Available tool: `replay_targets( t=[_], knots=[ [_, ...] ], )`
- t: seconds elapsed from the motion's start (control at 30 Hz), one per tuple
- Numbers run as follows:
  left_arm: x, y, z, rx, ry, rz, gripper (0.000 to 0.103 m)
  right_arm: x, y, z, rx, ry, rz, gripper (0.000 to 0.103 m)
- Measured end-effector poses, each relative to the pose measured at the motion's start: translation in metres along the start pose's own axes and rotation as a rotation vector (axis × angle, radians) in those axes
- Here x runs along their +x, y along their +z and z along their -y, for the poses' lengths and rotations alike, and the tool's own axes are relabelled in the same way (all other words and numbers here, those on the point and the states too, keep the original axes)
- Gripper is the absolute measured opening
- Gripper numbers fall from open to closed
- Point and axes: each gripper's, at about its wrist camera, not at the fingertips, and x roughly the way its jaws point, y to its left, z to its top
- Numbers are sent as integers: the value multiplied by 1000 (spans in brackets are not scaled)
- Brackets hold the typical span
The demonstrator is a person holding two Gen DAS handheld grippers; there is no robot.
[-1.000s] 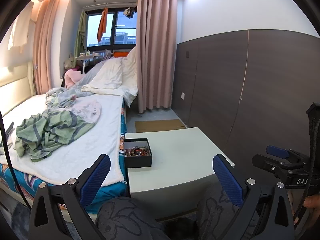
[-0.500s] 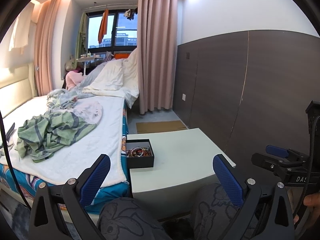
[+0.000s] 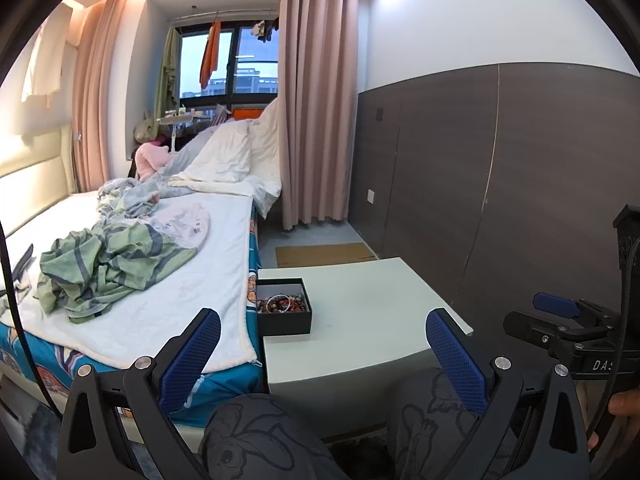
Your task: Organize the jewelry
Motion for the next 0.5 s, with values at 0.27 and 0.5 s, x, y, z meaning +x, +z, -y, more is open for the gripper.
replay_targets(
  t=[0.27,0.5],
  knots=[
    [2,0,0,-2,-12,-1,102,0,1,1,3,-8,-1,103],
    [1,-1,-1,-4,-17,-4,102,-2,1,2,7,-13,-4,103]
  ],
)
